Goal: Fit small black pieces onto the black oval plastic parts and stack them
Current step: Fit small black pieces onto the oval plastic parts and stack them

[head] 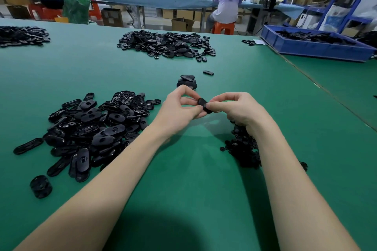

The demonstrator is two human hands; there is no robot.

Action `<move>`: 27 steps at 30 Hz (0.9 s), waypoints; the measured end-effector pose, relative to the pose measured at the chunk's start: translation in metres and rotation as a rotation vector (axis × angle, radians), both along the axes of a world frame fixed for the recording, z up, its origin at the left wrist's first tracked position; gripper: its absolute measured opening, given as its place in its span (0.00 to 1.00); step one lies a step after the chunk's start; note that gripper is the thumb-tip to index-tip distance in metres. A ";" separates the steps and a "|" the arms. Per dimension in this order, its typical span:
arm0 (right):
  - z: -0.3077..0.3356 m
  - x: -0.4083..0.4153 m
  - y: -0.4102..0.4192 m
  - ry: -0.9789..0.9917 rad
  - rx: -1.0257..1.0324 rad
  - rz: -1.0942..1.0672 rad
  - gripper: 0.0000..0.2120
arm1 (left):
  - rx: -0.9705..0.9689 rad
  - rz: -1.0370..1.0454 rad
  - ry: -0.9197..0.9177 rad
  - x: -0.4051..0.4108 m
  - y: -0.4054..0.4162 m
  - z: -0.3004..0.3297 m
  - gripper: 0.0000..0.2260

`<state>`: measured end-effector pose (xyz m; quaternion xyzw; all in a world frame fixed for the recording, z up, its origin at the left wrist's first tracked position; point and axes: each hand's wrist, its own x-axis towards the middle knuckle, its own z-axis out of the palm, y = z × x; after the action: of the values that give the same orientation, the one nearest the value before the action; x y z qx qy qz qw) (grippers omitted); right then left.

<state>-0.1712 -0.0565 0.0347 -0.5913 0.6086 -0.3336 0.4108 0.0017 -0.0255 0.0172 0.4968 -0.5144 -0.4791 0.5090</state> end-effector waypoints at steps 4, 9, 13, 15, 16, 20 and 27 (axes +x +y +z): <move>0.001 -0.005 0.004 -0.038 0.058 0.028 0.13 | 0.071 -0.030 0.178 0.002 -0.001 0.001 0.10; -0.002 -0.002 0.007 -0.040 0.014 0.070 0.09 | 0.055 -0.056 0.005 0.006 -0.004 0.001 0.12; -0.002 0.001 0.006 -0.042 0.003 0.112 0.09 | 0.014 -0.066 -0.080 0.005 -0.004 -0.001 0.08; -0.003 0.002 0.006 -0.033 -0.009 0.117 0.09 | 0.023 -0.054 -0.064 0.005 -0.003 -0.002 0.06; -0.004 0.002 0.006 -0.036 -0.017 0.118 0.08 | 0.034 -0.048 -0.047 0.005 -0.003 -0.002 0.06; -0.005 0.002 0.002 -0.013 -0.042 0.126 0.05 | 0.071 -0.038 0.012 0.006 -0.002 -0.002 0.07; -0.008 -0.001 -0.001 -0.056 0.015 0.089 0.02 | 0.124 -0.050 0.108 0.006 -0.001 0.002 0.09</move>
<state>-0.1720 -0.0572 0.0268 -0.6050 0.5725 -0.3270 0.4465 0.0072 -0.0268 0.0194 0.4879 -0.4678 -0.5487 0.4920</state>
